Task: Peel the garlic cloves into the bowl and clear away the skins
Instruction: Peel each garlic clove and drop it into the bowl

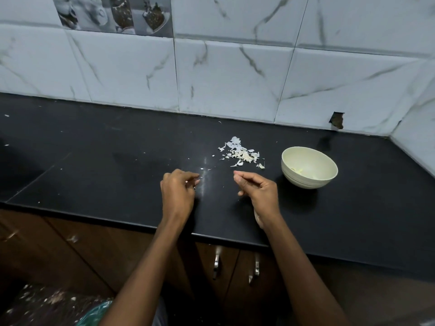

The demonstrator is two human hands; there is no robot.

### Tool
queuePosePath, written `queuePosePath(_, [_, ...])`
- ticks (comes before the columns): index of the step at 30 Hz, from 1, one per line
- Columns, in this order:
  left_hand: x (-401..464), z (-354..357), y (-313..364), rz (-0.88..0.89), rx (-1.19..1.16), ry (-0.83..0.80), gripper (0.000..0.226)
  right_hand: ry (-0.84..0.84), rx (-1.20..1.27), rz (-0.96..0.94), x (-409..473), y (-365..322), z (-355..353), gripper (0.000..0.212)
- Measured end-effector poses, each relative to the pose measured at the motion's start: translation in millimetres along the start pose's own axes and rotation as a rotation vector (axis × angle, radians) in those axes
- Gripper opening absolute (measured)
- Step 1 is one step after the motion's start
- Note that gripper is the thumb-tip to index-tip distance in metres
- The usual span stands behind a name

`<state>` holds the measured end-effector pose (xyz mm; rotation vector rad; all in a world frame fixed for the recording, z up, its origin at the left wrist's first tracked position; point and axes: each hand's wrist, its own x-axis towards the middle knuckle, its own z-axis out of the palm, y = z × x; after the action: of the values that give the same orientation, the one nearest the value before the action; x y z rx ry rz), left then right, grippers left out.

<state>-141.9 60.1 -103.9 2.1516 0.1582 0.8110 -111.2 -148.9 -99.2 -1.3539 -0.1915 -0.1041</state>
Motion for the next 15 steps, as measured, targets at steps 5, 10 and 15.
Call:
queuePosePath(5, [-4.9, 16.4, 19.2, 0.034, -0.031, 0.035, 0.03, -0.037, 0.039, 0.036, -2.6, -0.9, -18.2, 0.018])
queuePosePath(10, [-16.4, 51.1, 64.0, -0.24, -0.609, -0.251, 0.022, 0.057, 0.083, 0.023, -1.5, -1.9, -17.5, 0.011])
queuePosePath(15, [-22.0, 67.7, 64.8, -0.298, -0.762, -0.244, 0.013, 0.079, 0.051, 0.018, 0.9, -1.1, -18.0, 0.004])
